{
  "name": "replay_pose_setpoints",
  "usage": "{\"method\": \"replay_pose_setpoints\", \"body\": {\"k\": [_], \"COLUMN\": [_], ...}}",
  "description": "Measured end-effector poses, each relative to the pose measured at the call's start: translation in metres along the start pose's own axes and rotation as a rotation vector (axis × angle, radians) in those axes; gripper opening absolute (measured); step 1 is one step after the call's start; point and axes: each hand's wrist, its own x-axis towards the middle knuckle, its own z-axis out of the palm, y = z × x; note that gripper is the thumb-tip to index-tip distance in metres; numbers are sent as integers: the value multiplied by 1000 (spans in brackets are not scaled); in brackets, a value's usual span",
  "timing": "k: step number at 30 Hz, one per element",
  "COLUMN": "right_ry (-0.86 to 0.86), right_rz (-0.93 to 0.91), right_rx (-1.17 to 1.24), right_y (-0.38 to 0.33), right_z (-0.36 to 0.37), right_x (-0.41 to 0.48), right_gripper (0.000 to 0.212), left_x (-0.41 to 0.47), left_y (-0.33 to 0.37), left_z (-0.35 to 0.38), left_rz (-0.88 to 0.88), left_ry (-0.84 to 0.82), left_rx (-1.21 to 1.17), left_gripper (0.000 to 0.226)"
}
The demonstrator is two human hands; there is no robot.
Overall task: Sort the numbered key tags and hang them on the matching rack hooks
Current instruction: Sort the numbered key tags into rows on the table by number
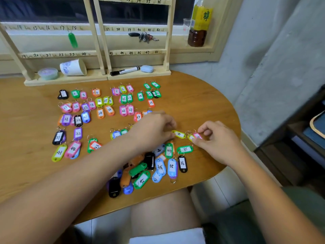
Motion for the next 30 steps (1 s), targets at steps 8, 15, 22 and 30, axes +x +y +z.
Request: {"method": "replay_pose_setpoints", "body": {"k": [8,15,22,30], "right_ry": [-80,-178,-206,-231], "right_rz": [-49,-99,-78,-60], "right_rx": [-29,-30,-57,-67], "right_y": [-3,-12,-15,-17], "right_z": [-3,-6,-8,-8], "right_x": [1,5,14,17], "right_gripper": [21,30,37,25], "left_x": [24,21,21,12], "left_y": [3,-2,-1,0], "left_z": [13,3,1,-2], "left_rz": [25,55,100,56], "left_ry": [-101,-169,-201,-136], "left_rx": [84,73,113,-23], "left_gripper": [20,16,21,16]}}
